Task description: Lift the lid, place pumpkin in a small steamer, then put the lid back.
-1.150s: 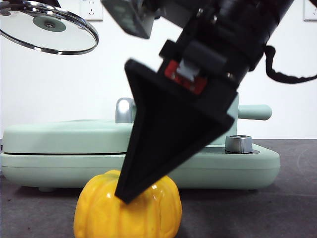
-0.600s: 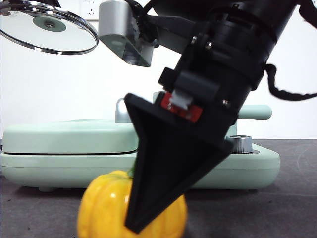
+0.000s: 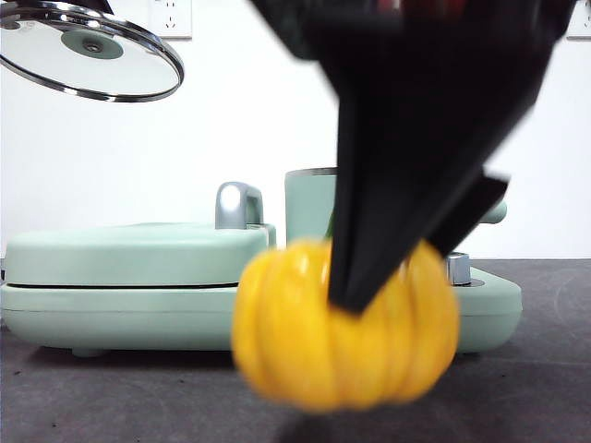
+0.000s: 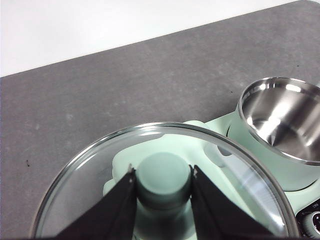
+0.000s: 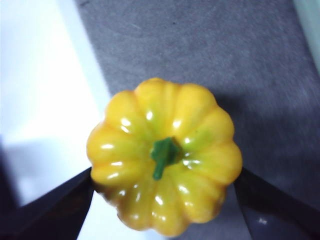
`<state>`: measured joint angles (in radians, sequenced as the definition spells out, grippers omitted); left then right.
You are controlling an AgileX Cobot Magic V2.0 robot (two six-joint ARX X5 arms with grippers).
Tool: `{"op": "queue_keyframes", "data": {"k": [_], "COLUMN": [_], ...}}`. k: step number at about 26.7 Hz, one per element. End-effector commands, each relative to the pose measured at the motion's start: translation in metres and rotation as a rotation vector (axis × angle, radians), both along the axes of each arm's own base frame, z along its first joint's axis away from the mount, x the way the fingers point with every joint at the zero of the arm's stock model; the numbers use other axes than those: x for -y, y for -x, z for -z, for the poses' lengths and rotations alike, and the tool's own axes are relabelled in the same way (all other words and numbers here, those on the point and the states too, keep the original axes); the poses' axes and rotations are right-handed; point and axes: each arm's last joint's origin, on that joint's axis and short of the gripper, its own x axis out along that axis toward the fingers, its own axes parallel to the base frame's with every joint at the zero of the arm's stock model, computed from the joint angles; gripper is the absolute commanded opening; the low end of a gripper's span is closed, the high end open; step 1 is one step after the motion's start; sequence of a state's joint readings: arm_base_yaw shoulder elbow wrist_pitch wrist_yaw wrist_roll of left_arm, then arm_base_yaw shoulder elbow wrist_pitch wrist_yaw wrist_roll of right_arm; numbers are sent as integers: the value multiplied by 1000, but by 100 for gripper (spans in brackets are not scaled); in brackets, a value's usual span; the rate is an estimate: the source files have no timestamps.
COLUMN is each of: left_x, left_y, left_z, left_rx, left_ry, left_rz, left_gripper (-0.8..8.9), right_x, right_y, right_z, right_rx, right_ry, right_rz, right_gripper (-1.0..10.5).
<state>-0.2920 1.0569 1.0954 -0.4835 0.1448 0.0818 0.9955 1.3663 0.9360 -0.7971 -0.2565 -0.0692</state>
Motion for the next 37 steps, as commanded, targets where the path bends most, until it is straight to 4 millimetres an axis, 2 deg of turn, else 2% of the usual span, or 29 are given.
{"op": "queue_keyframes", "data": {"k": [1, 8, 12, 19, 24, 30, 37], "left_x": [0, 0, 0, 0, 0, 0, 0], "left_y": [1, 0, 0, 0, 0, 0, 0], "left_z": [-8, -8, -8, -8, -8, -8, -8], "left_rx": [39, 39, 39, 38, 36, 36, 35], "left_ry": [21, 21, 21, 21, 27, 28, 27], "left_rz": [1, 1, 1, 0, -3, -3, -3], "left_gripper": [11, 11, 11, 11, 11, 11, 11], "right_x": [0, 18, 30, 48, 59, 63, 52], "right_y": [2, -2, -7, -26, -44, -72, -111], "right_z": [-15, -61, -90, -139, -166, -185, -183], "right_rx": [-23, 11, 25, 62, 114, 162, 173], "right_ry": [27, 203, 246, 140, 64, 27, 47], "right_rz": [84, 206, 277, 430, 520, 582, 589], "right_gripper": [400, 400, 400, 400, 400, 400, 400]}}
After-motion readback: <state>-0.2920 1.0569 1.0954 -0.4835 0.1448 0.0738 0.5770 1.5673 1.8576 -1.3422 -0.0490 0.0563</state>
